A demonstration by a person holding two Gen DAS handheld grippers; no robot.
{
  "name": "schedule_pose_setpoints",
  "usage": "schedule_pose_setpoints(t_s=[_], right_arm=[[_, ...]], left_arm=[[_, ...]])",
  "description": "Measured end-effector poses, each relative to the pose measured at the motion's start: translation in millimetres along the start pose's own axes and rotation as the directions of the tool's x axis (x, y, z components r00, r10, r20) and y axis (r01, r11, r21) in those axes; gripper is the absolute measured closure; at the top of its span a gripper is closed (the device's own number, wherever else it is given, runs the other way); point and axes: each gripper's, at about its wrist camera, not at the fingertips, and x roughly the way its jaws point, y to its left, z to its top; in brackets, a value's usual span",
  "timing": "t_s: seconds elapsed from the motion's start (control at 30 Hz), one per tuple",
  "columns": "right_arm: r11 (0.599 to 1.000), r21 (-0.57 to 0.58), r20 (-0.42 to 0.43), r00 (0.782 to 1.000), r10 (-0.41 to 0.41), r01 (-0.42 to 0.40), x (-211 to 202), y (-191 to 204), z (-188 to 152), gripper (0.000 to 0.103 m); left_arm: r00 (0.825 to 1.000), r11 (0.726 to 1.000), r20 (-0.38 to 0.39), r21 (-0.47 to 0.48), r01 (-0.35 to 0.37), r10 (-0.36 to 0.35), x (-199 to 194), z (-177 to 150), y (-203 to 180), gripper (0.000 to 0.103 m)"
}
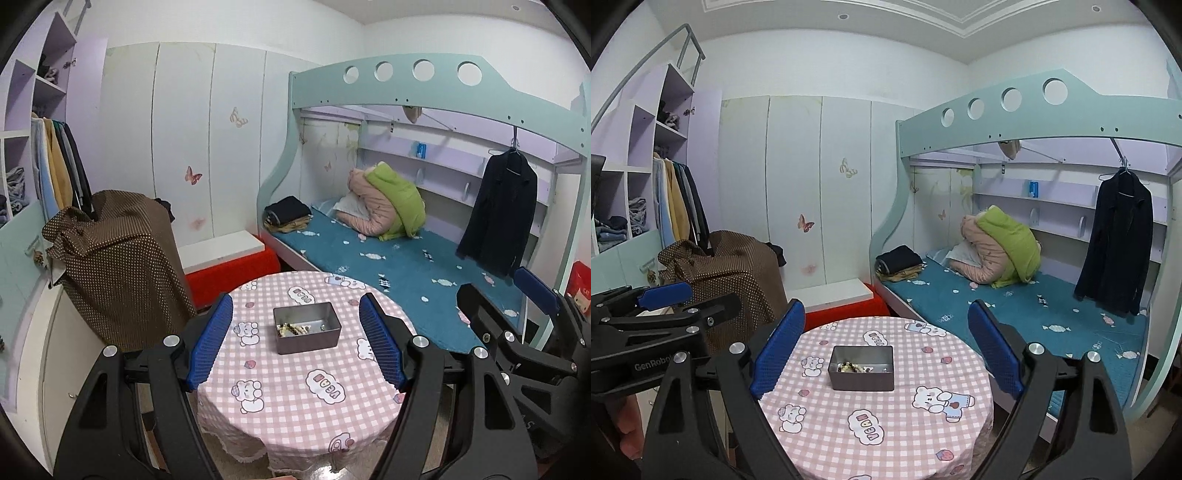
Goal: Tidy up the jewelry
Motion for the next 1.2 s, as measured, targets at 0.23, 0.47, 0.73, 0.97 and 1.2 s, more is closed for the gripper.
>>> schedule_pose_setpoints(t_s=[0.23, 0.47, 0.73, 0.97, 1.2], right_arm=[[1.000, -0.001, 0.001, 1.000, -0.002, 0.002, -3.0, -0.9, -4.8, 0.017], [1.000, -0.015, 0.009, 1.000, 0.003, -0.003, -5.1, -0.2, -3.4, 0.017], [1.000, 0.000, 0.008, 1.000, 0.005, -0.005, -6.9, -3.1, -7.1, 0.017], [1.000, 0.016, 0.012, 1.000, 0.000, 0.000, -9.9, -7.1, -10.1, 0.016], [1.000, 0.014, 0.016, 1.000, -0.004, 0.004, -13.0, -9.0, -10.0, 0.016]], left_arm=[[1.000, 1.000, 0.007, 0.000, 0.005, -0.005, -1.3, -4.5, 0.9, 0.031], [1.000, 1.000, 0.011, -0.009, 0.000, 0.000, -2.8, -5.9, 0.8, 0.031], [1.000, 1.000, 0.010, -0.004, -0.003, 0.003, -3.0, -7.4, -1.1, 0.031], [1.000, 1.000, 0.010, -0.001, -0.009, 0.009, -3.4, -8.9, -5.0, 0.031], [1.000, 1.000, 0.011, -0.005, -0.011, 0.011, -4.3, -9.1, -5.5, 0.028]])
